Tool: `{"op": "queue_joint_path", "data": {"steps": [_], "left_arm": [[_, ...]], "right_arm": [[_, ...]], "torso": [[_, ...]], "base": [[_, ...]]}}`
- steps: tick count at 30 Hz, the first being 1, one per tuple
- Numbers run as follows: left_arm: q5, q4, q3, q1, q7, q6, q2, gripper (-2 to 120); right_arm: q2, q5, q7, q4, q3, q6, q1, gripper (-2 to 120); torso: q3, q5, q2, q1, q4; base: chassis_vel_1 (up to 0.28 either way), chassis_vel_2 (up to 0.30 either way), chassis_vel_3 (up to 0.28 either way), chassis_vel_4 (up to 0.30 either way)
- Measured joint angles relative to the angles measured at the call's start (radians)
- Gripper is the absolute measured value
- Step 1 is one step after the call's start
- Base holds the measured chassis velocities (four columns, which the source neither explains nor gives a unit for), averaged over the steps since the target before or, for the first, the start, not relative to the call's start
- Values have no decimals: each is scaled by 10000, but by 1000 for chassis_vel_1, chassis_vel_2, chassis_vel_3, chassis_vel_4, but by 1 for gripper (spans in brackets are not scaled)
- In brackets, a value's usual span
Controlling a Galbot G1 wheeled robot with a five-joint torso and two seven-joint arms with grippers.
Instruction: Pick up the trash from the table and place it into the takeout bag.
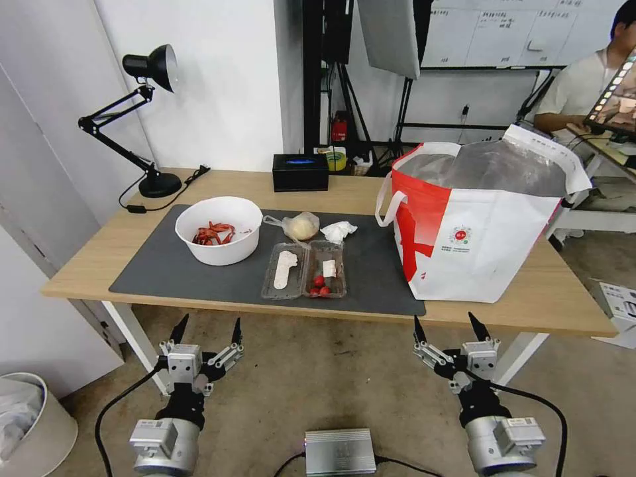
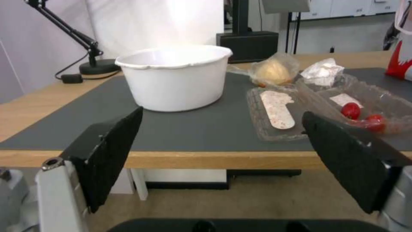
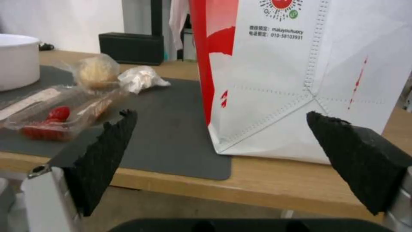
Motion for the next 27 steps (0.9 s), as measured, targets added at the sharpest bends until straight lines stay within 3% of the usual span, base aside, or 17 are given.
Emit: {"op": "queue_joint_path", "data": {"steps": [18,21,22,25,27], "left_arm": [[-43,0,33,-40,-42,32,16,100],[-877,200,659,-788,-897,633,341,100],[-877,200,659,-788,-897,633,341,100],[-1968,482,1493,-1779,-2012,1429,770,100],[-2305,564,1751,-2083,-2350,1677,906,100]], "right_arm": [[-42,21,5,-9,-1,-4,23,100],[-780,561,285,-187,-41,-367,552,100],[-780,561,285,-187,-41,-367,552,100],[-1896,1382,725,-455,-105,-931,1346,100],[-2228,1629,858,-536,-127,-1102,1584,100]], "torso": [[0,0,0,-1,0],[0,1,0,-1,0],[0,1,0,-1,0],[3,1,-1,2,1],[2,4,0,3,0]], "base": [[0,0,0,0],[0,0,0,0],[0,0,0,0],[0,0,0,0],[0,0,0,0]]}}
